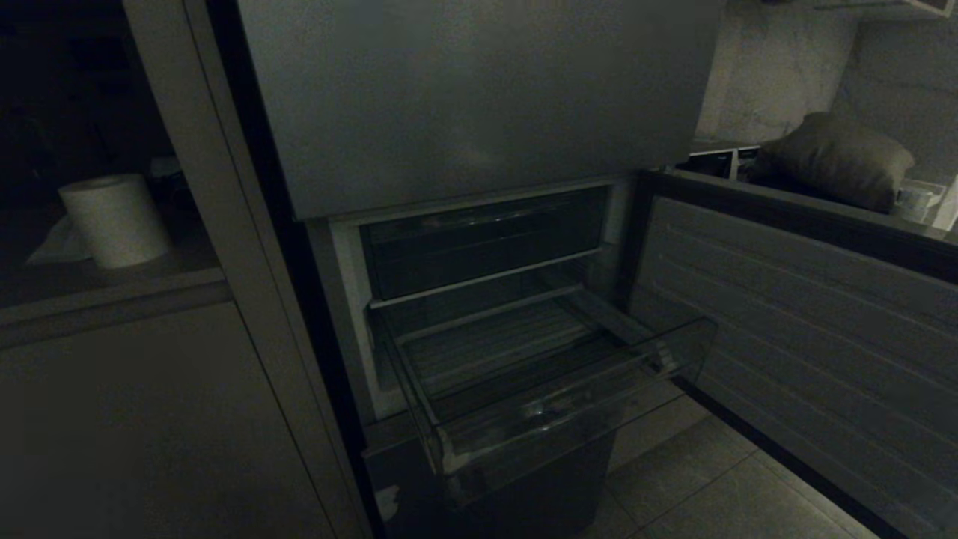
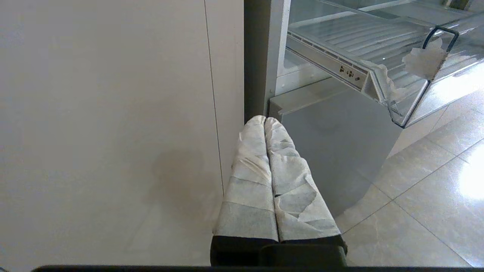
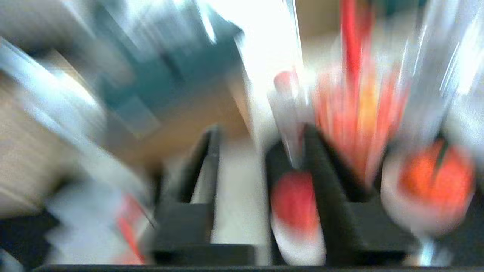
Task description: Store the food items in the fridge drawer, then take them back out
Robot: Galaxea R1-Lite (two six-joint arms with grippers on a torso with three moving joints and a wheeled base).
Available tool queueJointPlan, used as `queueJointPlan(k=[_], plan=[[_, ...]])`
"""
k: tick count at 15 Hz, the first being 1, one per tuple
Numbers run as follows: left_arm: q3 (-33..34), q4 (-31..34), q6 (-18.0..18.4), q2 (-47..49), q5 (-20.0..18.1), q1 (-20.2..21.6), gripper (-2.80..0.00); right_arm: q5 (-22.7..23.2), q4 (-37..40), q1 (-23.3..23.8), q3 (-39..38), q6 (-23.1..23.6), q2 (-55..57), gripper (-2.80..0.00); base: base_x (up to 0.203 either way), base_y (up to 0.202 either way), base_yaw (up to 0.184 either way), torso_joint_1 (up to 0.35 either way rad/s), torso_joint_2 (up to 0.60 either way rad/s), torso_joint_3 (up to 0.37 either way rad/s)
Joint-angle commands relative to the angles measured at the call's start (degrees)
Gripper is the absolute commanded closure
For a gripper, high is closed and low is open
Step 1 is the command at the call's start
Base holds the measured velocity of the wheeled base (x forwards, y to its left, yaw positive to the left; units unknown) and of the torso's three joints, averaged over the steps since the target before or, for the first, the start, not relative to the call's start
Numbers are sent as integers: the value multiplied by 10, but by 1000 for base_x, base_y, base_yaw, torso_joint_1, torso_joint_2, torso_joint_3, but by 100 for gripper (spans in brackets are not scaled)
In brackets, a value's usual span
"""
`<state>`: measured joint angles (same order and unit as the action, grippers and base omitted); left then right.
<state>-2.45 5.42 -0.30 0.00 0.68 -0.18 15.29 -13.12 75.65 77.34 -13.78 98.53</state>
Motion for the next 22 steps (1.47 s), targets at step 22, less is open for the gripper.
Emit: queueJointPlan(k=[22], plan=[[0, 0, 0, 1, 0, 0, 0, -275, 113, -1042, -457, -65, -143, 0, 0, 0, 0, 1, 0, 0]])
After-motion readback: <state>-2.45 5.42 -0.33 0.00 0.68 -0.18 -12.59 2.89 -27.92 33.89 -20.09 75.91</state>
